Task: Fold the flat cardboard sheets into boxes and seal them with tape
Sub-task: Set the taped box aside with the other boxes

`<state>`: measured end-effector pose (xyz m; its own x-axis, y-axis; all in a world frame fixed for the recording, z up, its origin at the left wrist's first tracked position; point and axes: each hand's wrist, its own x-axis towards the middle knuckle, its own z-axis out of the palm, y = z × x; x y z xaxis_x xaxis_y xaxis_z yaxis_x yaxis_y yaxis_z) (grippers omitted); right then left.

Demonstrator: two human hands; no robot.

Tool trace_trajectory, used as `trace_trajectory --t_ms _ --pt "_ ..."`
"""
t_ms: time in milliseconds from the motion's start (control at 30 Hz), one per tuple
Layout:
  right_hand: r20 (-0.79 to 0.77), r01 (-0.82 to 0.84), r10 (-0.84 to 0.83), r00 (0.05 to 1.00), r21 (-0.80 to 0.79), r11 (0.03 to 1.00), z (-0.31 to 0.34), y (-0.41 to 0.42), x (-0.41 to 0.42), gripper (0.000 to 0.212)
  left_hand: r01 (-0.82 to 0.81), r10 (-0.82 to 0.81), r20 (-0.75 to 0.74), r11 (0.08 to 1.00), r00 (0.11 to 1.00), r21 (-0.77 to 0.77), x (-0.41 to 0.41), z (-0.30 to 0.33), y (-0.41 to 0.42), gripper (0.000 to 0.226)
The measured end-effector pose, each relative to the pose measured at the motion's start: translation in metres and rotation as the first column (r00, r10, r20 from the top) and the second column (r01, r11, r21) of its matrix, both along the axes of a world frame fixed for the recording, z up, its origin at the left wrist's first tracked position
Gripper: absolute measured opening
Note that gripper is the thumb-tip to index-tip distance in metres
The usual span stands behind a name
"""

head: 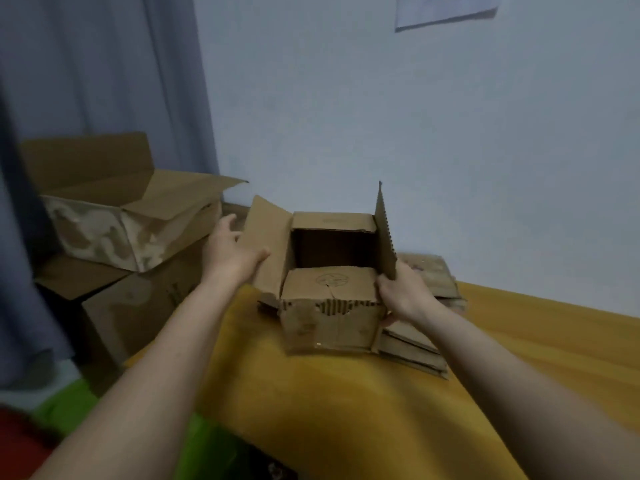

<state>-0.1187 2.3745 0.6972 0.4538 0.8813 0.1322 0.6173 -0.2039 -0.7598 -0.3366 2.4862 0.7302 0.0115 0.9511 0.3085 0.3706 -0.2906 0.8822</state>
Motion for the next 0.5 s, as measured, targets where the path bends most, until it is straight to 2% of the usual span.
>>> trace_trajectory --t_ms 67,100,167,267,367,500 --pt "-0.089 0.021 -0.02 0.996 0.013 1.0 0.0 0.044 -0.013 0.022 0.082 -0.071 0.325 0.997 0.943 -0.017 -0.015 -0.006 0.027 0.072" --pt "-0.144 0.032 -0.03 0.989 0.016 0.999 0.003 0.065 -0.018 0.023 0.138 -0.118 0.383 0.99 0.916 -0.025 -0.016 -0.013 0.039 0.066" --pt "-0.205 0.034 -0.033 0.978 0.005 0.999 0.009 0.108 -0.028 0.024 0.212 -0.182 0.26 0.973 0.948 -0.094 -0.01 -0.032 0.067 0.065" --pt "-0.193 0.028 -0.03 0.981 -0.016 0.999 0.012 0.168 -0.035 0.026 0.14 -0.134 0.041 0.951 0.99 -0.275 0.003 -0.061 0.119 0.064" --pt "-0.198 0.039 -0.049 0.979 -0.054 0.998 0.003 0.222 -0.035 0.024 0.086 -0.068 0.073 0.959 0.995 -0.271 0.013 -0.067 0.174 0.057" --pt "-0.166 0.093 -0.085 0.982 0.041 0.995 -0.005 0.283 -0.029 0.027 0.108 -0.077 0.171 0.977 0.982 -0.182 0.03 -0.062 0.238 0.068"
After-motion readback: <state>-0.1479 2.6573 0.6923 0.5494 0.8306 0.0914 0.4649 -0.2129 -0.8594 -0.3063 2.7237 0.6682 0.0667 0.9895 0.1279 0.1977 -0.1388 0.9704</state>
